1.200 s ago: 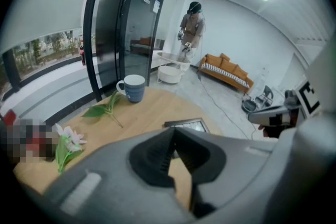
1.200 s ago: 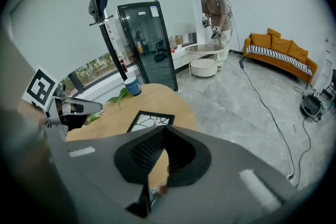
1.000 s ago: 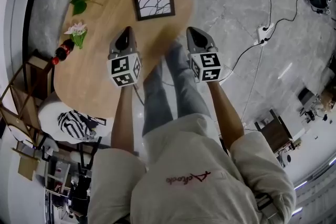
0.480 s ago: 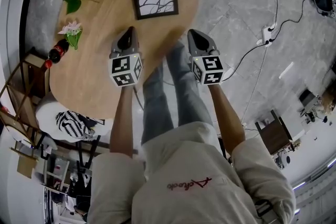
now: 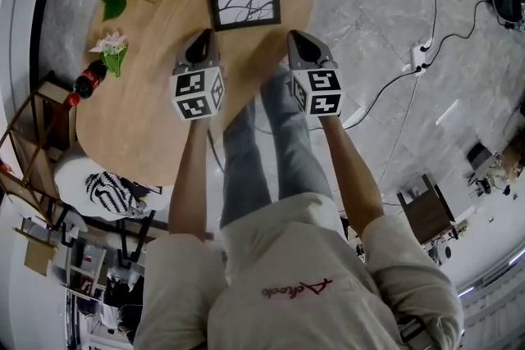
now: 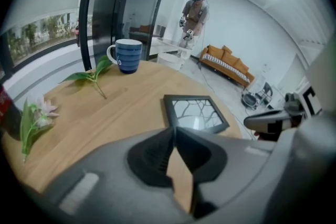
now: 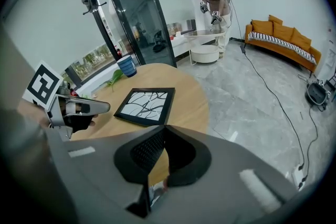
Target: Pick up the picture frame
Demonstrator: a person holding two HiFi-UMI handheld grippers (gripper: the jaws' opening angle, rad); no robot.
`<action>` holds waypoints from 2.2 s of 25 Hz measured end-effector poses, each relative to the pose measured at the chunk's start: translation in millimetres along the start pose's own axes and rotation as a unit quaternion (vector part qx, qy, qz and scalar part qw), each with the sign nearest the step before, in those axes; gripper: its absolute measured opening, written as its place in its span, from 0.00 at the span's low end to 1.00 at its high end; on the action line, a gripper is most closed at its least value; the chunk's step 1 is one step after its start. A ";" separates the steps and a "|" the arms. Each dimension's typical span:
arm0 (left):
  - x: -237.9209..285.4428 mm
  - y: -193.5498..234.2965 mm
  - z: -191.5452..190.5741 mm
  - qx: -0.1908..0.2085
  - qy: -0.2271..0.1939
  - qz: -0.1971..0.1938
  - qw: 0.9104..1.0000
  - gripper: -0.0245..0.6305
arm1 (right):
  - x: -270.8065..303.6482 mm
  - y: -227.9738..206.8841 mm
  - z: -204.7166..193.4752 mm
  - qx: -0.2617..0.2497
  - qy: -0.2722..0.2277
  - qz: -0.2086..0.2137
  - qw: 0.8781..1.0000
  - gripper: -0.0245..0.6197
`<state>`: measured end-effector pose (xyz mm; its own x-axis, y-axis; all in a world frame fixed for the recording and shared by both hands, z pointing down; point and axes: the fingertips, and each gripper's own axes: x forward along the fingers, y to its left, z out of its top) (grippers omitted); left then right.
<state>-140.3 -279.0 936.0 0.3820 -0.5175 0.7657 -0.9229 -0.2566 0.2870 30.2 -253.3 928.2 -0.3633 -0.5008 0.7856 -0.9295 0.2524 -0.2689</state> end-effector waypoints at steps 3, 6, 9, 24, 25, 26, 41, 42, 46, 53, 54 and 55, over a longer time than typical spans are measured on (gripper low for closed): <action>7.6 1.6 6.5 0.000 -0.001 -0.001 1.000 0.07 | 10.6 -0.7 6.2 -0.010 0.001 0.006 1.000 0.05; 14.5 4.2 11.8 -0.001 -0.001 0.001 1.000 0.09 | 20.3 -2.4 13.4 -0.019 0.000 0.005 1.000 0.05; 20.9 4.7 14.6 -0.002 0.004 -0.001 1.000 0.12 | 30.2 -2.2 19.8 -0.016 0.001 0.010 1.000 0.12; 43.1 3.6 22.1 -0.001 0.025 0.002 1.000 0.26 | 63.6 -3.4 38.9 0.004 0.014 0.010 1.000 0.25; 44.4 3.4 22.2 -0.003 0.026 0.002 1.000 0.26 | 64.5 -3.6 39.4 0.006 0.015 0.009 1.000 0.25; 45.5 3.4 22.2 -0.004 0.027 0.002 1.000 0.26 | 65.4 -3.4 39.5 0.008 0.016 0.009 1.000 0.24; 49.9 2.9 24.5 -0.019 0.029 0.010 0.999 0.16 | 68.9 -3.2 41.3 0.020 0.015 0.004 1.000 0.17; 49.8 2.8 24.3 -0.021 0.029 0.010 0.999 0.16 | 68.6 -3.3 41.1 0.021 0.015 0.005 1.000 0.17; 48.0 2.3 24.1 -0.030 0.025 0.012 0.999 0.15 | 67.8 -3.7 40.0 0.027 0.014 0.008 1.000 0.16; 42.0 -1.8 26.0 -0.032 0.012 0.018 0.999 0.15 | 63.1 -4.8 42.8 0.035 0.006 0.003 0.999 0.16; 41.1 -2.0 26.0 -0.033 0.011 0.019 0.999 0.15 | 62.1 -4.4 43.2 0.035 0.005 0.003 0.999 0.16; 40.2 -2.3 25.9 -0.033 0.010 0.020 0.999 0.15 | 61.0 -4.0 43.5 0.035 0.004 0.003 0.999 0.16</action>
<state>-121.6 -320.3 951.1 0.3449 -0.5090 0.7886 -0.9386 -0.1810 0.2937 9.0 -320.9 953.0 -0.3688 -0.4924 0.7884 -0.9295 0.1971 -0.3117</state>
